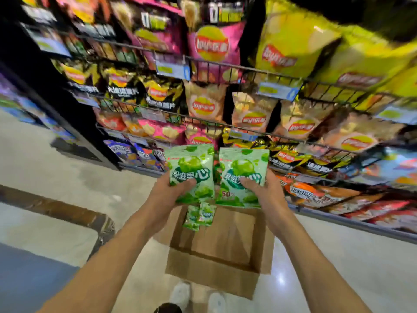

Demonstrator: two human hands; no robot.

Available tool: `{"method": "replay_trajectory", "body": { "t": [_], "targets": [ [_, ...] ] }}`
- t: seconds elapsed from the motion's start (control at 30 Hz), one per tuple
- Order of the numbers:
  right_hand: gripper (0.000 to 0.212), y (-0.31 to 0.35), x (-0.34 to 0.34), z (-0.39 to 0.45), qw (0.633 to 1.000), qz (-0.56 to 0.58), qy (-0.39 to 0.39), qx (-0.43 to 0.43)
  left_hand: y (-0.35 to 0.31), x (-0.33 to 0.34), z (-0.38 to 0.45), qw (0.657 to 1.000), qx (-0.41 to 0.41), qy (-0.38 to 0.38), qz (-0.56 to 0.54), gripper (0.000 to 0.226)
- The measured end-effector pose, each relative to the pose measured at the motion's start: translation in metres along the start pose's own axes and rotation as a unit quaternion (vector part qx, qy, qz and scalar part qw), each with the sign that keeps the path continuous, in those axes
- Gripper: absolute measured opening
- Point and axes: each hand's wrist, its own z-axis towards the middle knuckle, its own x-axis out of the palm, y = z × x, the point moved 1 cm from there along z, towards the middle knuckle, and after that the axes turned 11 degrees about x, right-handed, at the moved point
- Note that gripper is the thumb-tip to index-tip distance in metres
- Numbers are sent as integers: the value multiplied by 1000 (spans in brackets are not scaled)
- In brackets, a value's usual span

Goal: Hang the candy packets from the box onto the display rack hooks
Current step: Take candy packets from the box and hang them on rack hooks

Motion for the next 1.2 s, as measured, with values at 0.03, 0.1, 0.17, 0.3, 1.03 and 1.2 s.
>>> {"method": "replay_trajectory", "body": {
  "t": [0.03, 0.1, 0.17, 0.3, 1.03, 1.2],
  "targets": [
    [45, 28, 6, -16, 1000, -9, 12, -22, -29, -4, -10, 1000, 16, -19, -1, 40],
    [35, 78, 20, -44, 997, -19, 47, -54, -81, -16, -30, 997, 54, -56, -8, 41],
    [32, 120, 43, -70, 993, -26, 78, -88, -124, -33, -53, 992, 89, -87, -12, 40],
    [34, 179, 100, -108, 979, -61, 127, -146, -184, -83, -95, 979, 147, -142, -11, 38],
    [25, 273, 524, -247, 893, -107, 352, -260, -300, -448, -271, 847, 321, -422, -42, 34],
    [20, 286, 601, -246, 883, -97, 377, -262, -309, -511, -270, 835, 328, -439, -47, 30]
  ]
}}
